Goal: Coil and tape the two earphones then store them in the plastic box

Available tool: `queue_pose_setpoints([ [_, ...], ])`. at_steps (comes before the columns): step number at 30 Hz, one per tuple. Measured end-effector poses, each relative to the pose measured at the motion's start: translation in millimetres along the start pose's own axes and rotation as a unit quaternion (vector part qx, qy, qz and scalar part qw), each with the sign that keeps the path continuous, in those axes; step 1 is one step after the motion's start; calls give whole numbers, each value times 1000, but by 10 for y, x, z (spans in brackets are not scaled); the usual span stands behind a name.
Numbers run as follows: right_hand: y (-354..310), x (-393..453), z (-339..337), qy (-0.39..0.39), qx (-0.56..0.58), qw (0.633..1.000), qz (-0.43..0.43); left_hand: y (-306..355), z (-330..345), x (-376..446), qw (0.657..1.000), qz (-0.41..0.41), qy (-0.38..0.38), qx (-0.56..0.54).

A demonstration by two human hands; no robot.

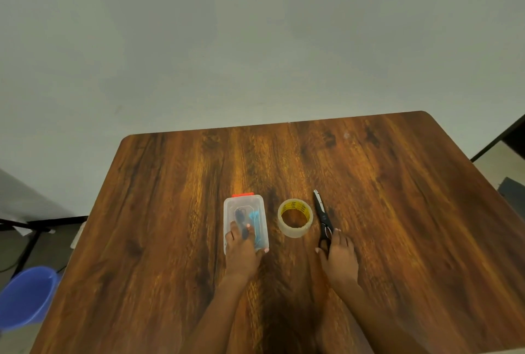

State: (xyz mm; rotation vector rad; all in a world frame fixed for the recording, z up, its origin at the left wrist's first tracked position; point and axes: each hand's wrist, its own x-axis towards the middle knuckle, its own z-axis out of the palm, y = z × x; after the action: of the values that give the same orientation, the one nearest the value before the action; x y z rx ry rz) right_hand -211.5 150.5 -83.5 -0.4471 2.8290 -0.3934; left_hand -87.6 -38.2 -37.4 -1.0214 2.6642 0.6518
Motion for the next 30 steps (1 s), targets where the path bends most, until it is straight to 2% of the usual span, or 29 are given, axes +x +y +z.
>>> queue_pose_setpoints([
  [15,-20,36,-46,-29,-27,999,26,23,-23,27,1000,3,25,2],
  [21,-13,22,-29,-32,-35,998,32,10,-70,23,994,4,37,-98],
  [27,19,18,-43,-31,-15,999,37,-13,-131,25,970,-19,60,-234],
  [30,24,9,-64,-10,-11,1000,21,-30,-165,11,964,-14,71,-257],
])
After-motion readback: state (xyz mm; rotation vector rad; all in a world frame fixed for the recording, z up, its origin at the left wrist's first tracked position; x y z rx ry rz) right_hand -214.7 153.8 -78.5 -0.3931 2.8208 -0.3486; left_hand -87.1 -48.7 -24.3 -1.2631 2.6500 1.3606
